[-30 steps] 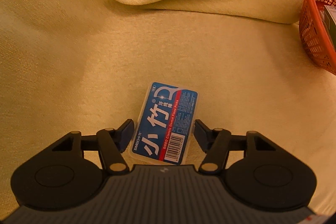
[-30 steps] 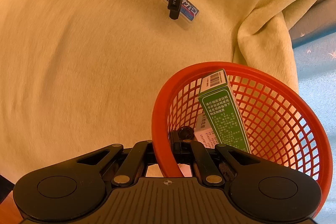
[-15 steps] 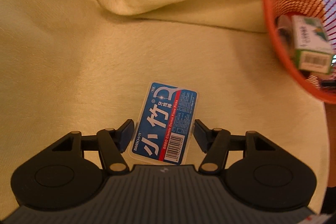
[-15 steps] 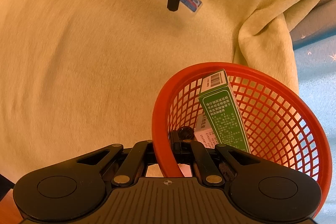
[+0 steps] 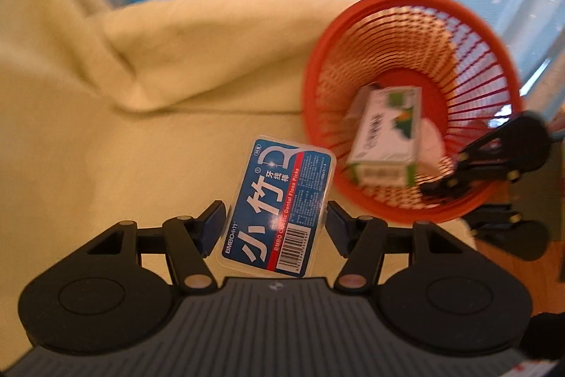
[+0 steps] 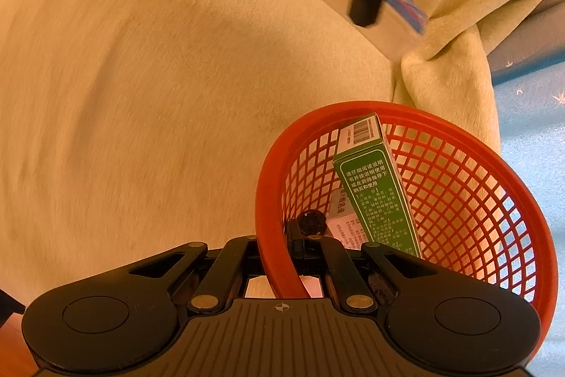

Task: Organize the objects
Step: 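Carry the blue toothpick case with the left gripper and drop it into the basket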

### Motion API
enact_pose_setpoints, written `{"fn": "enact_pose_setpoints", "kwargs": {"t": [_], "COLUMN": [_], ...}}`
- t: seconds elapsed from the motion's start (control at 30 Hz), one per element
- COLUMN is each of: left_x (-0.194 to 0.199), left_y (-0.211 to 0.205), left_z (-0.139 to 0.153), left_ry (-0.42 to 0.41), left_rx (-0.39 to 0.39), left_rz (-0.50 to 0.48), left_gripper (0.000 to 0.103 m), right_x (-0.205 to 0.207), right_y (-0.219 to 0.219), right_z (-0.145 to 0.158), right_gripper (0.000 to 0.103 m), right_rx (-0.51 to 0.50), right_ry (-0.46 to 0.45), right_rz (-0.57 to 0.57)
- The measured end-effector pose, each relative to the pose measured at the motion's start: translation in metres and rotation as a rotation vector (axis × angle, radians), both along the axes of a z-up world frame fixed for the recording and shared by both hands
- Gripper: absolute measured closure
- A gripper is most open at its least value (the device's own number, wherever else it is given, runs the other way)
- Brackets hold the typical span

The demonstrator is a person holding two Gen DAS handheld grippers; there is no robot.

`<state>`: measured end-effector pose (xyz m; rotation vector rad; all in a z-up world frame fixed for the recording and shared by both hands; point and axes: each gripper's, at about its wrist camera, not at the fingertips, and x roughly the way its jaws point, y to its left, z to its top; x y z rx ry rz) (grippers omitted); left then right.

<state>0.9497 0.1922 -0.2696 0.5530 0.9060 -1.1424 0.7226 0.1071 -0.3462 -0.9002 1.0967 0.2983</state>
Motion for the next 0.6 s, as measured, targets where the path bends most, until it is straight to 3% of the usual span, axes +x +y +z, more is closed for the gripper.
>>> {"fn": "enact_pose_setpoints", "kwargs": {"t": [0.33, 0.6], "left_x": [-0.021, -0.035], "left_y": [-0.040, -0.091], "left_z": [0.039, 0.048], "left_ry": [0.002, 0.012], "left_rx": [-0.059, -0.082], "left_rz": [-0.152, -0.231], "left_gripper": [0.046, 0.046], "right_x": [-0.003, -0.003], "right_y": [-0.002, -0.003], "right_z": [0.004, 0.006], "right_gripper": [0.103, 0.103], "right_rx": [-0.004, 0.001], "right_ry": [-0.001, -0.008], "right_rz": [-0.013, -0.022]}}
